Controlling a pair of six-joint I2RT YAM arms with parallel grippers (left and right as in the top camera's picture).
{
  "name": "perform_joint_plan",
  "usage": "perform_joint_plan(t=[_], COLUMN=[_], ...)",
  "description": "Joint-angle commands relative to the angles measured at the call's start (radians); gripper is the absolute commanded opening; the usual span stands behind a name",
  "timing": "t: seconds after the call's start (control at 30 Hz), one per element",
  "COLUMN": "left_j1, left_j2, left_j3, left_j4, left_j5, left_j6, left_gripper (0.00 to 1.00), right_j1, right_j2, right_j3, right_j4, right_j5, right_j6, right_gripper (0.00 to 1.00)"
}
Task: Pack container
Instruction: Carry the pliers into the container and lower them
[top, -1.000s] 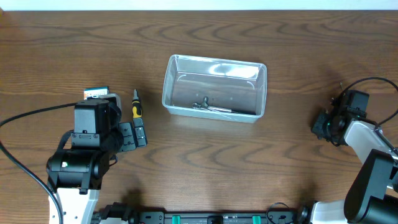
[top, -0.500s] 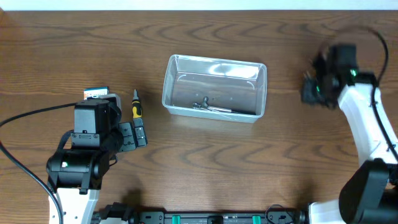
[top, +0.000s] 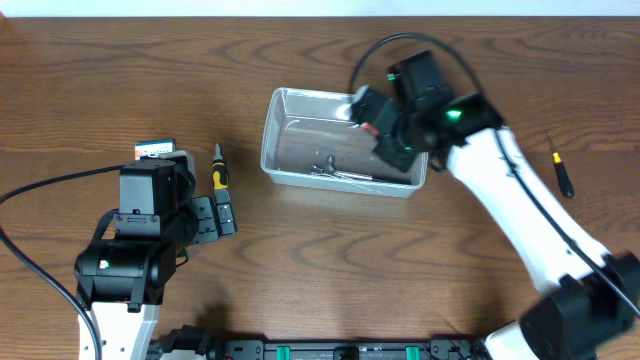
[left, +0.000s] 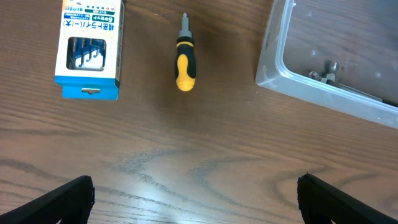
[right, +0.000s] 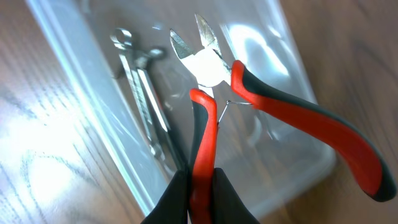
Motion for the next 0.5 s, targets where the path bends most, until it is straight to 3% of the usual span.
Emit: perform_joint_plan(t=[0.0, 0.2, 0.47], left_j1=[-0.002, -0.002, -0.002], left_j2=[-0.001, -0.001, -0.001], left_j3=[0.02, 0.02, 0.02], left_j4=[-0.002, -0.002, -0.002], left_j5=[-0.011, -0.011, -0.011], left_j6=[-0.006, -0.006, -0.006], left_gripper=[0.98, 0.98, 0.98], right_j1=[0.008, -0.017, -0.024], right_j2=[0.116, 0.264, 0.308], right_j3=[0.008, 0.009, 0.008], right_j4=[0.035, 0.099, 0.077], right_j5=[-0.08, -0.155, -0.155], right_j6=[-0.083, -0.034, -0.027], right_gripper=[0.01, 0.01, 0.01])
